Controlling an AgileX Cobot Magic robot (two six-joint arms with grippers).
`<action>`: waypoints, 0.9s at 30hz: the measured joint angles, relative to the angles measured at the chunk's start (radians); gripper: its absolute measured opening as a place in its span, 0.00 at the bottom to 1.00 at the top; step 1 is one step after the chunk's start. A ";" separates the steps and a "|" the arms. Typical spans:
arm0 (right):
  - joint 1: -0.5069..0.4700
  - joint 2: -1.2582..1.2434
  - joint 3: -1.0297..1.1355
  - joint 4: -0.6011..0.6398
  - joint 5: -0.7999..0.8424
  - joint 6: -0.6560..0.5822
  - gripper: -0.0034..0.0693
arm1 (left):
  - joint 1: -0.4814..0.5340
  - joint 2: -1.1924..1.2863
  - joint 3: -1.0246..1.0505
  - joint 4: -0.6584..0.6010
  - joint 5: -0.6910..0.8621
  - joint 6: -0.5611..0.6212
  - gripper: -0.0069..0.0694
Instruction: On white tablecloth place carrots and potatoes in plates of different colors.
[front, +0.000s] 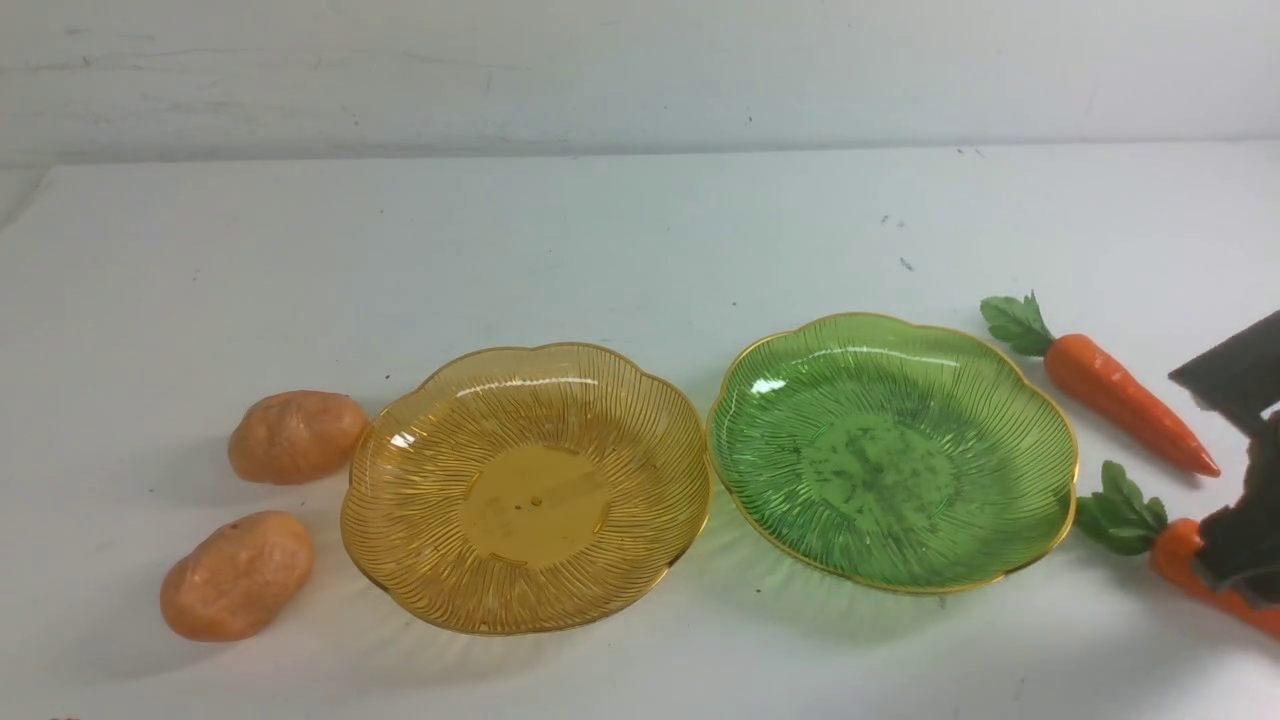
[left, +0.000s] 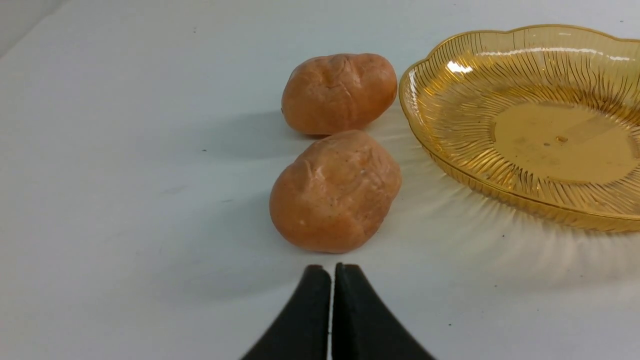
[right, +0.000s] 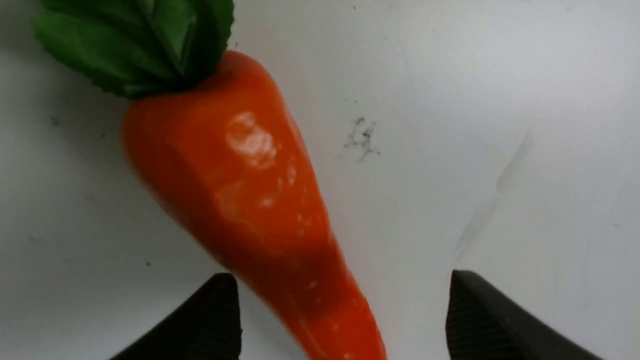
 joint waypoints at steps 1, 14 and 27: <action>0.000 0.022 0.000 -0.011 -0.007 -0.002 0.75 | 0.000 0.000 0.000 0.000 0.000 0.000 0.09; 0.000 0.154 -0.051 -0.009 0.015 -0.043 0.42 | 0.000 0.000 0.000 0.000 0.000 0.000 0.09; 0.002 0.070 -0.546 0.281 0.271 0.034 0.43 | 0.000 0.000 0.000 0.000 0.000 0.000 0.09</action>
